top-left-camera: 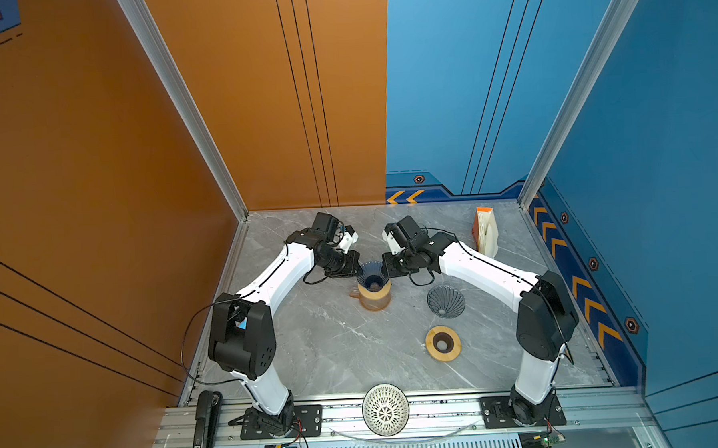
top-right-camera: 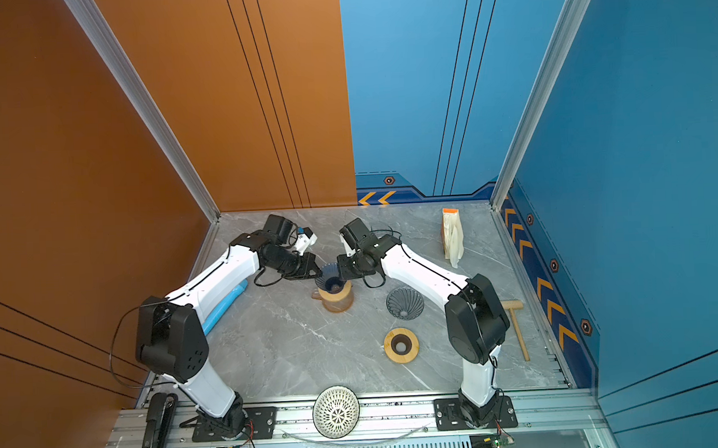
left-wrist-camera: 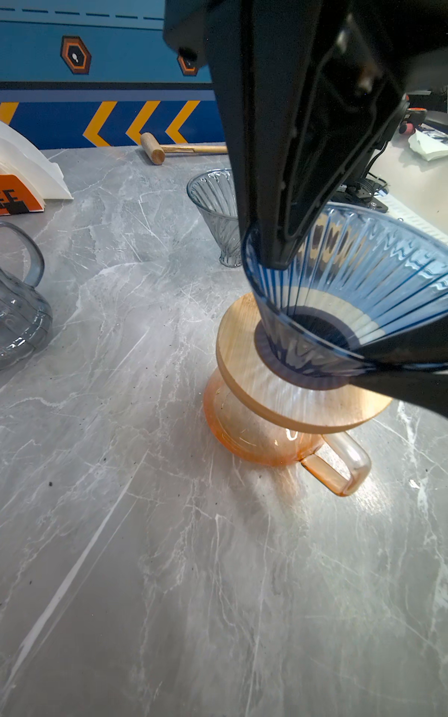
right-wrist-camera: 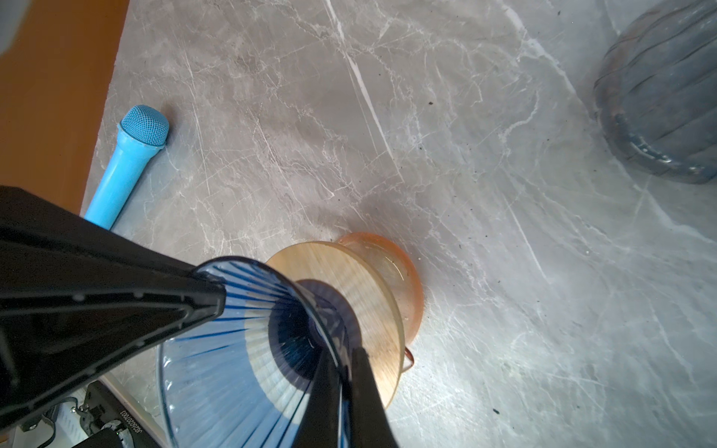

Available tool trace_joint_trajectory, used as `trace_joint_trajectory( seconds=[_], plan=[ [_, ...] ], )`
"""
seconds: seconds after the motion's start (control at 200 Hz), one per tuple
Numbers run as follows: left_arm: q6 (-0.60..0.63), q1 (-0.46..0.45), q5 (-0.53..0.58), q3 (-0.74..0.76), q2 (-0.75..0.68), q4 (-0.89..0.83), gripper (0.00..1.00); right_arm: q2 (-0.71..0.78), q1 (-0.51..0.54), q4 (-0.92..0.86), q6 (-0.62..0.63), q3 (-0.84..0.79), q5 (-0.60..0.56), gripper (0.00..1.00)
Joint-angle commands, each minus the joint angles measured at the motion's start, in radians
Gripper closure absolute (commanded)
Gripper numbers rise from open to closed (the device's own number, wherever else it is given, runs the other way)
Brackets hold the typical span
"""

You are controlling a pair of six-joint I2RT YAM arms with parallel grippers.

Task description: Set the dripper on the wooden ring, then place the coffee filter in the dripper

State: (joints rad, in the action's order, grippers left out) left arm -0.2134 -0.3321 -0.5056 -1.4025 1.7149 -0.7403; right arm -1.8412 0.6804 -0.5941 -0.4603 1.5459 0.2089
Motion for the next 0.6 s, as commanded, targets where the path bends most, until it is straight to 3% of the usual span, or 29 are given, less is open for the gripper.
trace_joint_trajectory(
  seconds=[0.0,0.36,0.596],
  plan=[
    [0.038,-0.003,0.100,0.042,0.059,-0.055,1.00,-0.070,0.008,-0.124,0.056,-0.046,0.001,0.98],
    [0.056,-0.027,0.176,0.074,-0.001,-0.026,1.00,-0.006,0.058,0.066,0.097,-0.154,-0.028,0.98],
    [0.052,-0.028,0.167,0.097,-0.017,-0.013,1.00,0.046,0.064,0.175,0.093,-0.238,-0.052,0.97]
  ],
)
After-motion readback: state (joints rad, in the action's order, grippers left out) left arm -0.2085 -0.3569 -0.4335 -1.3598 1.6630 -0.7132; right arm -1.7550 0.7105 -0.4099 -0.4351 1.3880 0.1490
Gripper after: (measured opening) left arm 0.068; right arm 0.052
